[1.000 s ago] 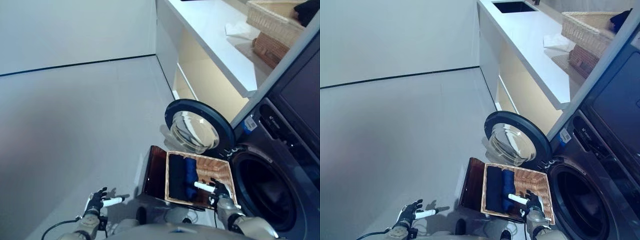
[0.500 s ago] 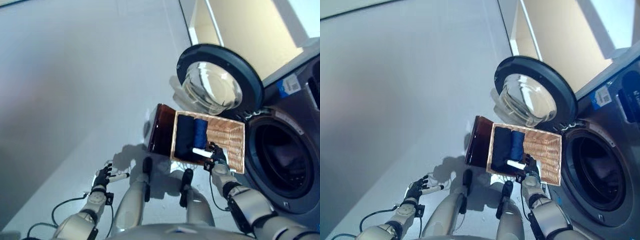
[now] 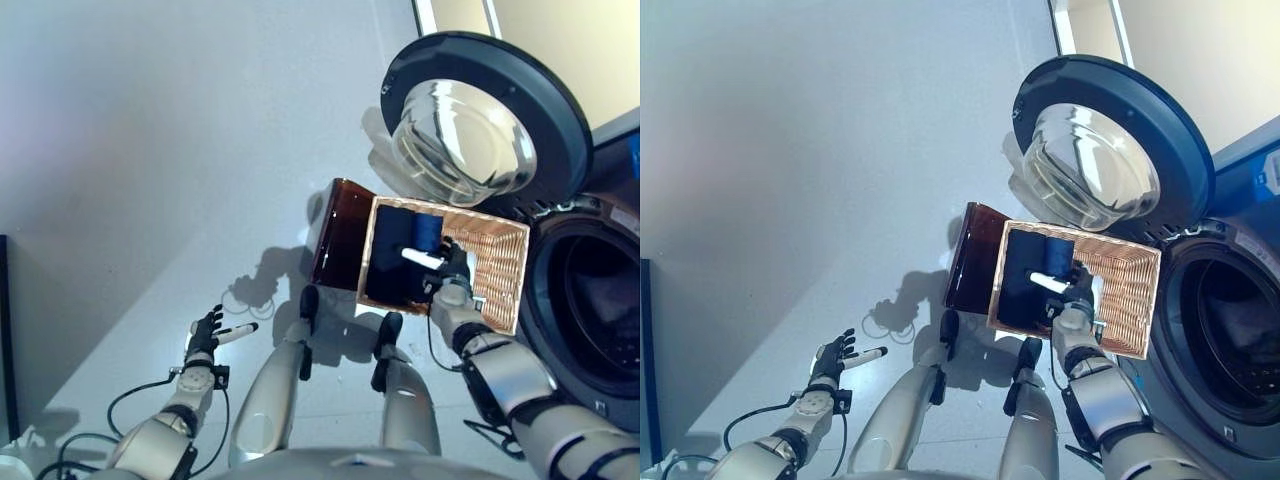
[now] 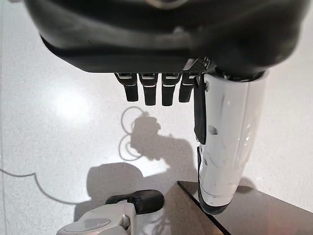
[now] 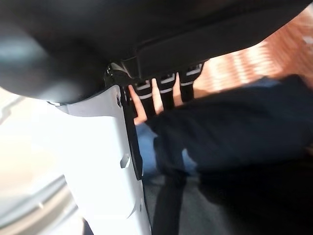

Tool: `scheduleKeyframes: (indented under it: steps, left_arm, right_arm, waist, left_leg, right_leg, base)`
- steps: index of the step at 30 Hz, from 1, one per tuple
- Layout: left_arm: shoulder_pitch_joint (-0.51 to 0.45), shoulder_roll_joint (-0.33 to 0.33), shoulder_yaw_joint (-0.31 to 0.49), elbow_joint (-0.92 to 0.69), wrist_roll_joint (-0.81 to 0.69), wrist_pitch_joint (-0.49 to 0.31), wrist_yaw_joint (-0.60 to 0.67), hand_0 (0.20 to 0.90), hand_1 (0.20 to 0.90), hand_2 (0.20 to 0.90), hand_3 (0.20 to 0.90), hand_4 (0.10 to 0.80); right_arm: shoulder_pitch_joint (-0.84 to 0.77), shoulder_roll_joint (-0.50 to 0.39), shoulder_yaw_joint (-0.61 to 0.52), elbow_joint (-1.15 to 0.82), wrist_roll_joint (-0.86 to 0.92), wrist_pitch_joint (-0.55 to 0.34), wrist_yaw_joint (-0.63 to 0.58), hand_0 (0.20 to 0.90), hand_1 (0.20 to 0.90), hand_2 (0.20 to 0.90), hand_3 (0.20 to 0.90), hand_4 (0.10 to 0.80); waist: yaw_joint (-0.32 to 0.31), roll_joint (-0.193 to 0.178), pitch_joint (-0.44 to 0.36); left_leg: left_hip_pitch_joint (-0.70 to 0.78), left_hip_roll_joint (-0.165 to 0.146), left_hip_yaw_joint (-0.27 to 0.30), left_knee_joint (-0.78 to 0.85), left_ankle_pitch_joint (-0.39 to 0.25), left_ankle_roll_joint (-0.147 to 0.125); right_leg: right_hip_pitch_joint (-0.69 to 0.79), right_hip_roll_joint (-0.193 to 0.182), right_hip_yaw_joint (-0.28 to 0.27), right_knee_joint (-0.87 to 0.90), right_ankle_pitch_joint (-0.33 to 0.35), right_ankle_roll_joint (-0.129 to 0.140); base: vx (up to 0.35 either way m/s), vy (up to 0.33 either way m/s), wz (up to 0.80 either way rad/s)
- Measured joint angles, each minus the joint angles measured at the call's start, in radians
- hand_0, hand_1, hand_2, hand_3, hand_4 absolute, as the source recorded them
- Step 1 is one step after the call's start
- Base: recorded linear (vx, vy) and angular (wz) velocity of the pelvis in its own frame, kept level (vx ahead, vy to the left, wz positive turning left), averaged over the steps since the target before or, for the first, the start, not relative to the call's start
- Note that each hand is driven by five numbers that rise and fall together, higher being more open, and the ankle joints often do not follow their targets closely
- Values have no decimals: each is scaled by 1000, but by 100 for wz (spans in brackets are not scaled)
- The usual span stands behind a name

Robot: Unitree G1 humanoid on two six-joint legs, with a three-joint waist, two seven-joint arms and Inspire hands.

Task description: Pick up the clothes and place them into the washing machine

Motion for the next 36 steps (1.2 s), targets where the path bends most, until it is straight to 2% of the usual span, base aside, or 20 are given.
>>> scheduleKeyframes:
  steps: [7,14,17,18,19,20,21,22,23,26,36]
  left_arm:
    - [-6,-3,-4,-60,-23,-37,9,900,900,900,900,800]
    - [-36,-8,-10,-78,-44,-42,12,900,900,900,900,800]
    - [-35,-8,-10,-78,-46,-45,12,900,900,900,900,800]
    - [-35,-8,-11,-78,-46,-50,12,900,900,900,900,800]
    - [-35,-8,-10,-78,-46,-55,12,900,900,900,900,800]
    - [-35,-8,-10,-78,-46,-61,13,900,900,900,900,800]
    - [-35,-8,-11,-78,-46,-62,13,900,900,900,900,800]
    - [-35,-8,-11,-78,-46,-62,13,900,900,900,900,800]
    - [-35,-8,-12,-78,-46,-62,12,900,900,900,900,800]
    - [-36,-8,-12,-77,-46,-62,13,900,900,900,900,800]
    - [-41,-9,-13,-75,-46,-62,15,900,900,900,900,800]
  right_arm:
    - [-28,-35,2,20,8,0,-20,900,900,900,900,800]
    - [-69,-58,3,22,9,-1,-44,900,900,900,900,800]
    - [-70,-57,4,30,10,-4,-60,900,900,900,900,800]
    - [-71,-56,4,30,11,-5,-64,801,801,801,801,729]
    - [-71,-57,3,30,11,-10,-65,755,755,755,755,696]
    - [-71,-57,3,31,12,-19,-67,527,527,527,527,533]
    - [-71,-57,3,31,12,-24,-77,376,376,376,376,425]
    - [-72,-58,3,31,12,-24,-80,304,304,304,304,375]
    - [-73,-65,3,31,12,-23,-85,200,200,200,200,300]
    - [-74,-91,6,30,18,-23,-76,200,200,200,200,300]
    - [-78,-84,43,30,5,-22,-77,200,200,200,200,300]
  waist:
    - [2,17,5]
    - [5,60,14]
    - [6,60,14]
    - [7,60,14]
    - [8,60,14]
    - [8,60,14]
    - [6,60,14]
    - [6,60,14]
    - [7,60,13]
    - [8,63,11]
    - [28,71,2]
  left_leg:
    - [-40,-2,-2,-2,7,2]
    - [-106,-12,-13,-2,24,3]
    - [-107,-17,-14,-4,22,1]
    - [-108,-18,-14,-5,21,-1]
    - [-112,-18,-13,-5,21,-1]
    - [-116,-18,-14,-5,22,-1]
    - [-123,-18,-15,-5,24,-3]
    - [-124,-18,-16,-5,24,-3]
    - [-129,-18,-17,-5,25,-3]
    - [-140,-19,-26,-2,33,-1]
    - [-140,-25,-41,0,40,-6]
  right_leg:
    - [-48,-2,6,14,2,3]
    - [-118,-12,-1,39,-1,5]
    - [-122,-19,-1,50,-9,5]
    - [-125,-20,-1,51,-10,3]
    - [-130,-20,0,54,-11,3]
    - [-134,-20,0,56,-11,3]
    - [-139,-20,-1,57,-10,3]
    - [-141,-20,-1,58,-10,3]
    - [-147,-20,-1,63,-10,4]
    - [-156,-20,-9,69,-13,5]
    - [-168,-30,-18,120,-40,0]
  base:
    - [-1,0,1]
    - [13,7,6]
    - [32,4,6]
    - [32,-4,1]
    - [33,-4,0]
    - [0,0,0]
    - [21,-3,3]
    - [19,-4,4]
    - [19,-7,5]
    - [12,-9,7]
    - [-1,1,7]
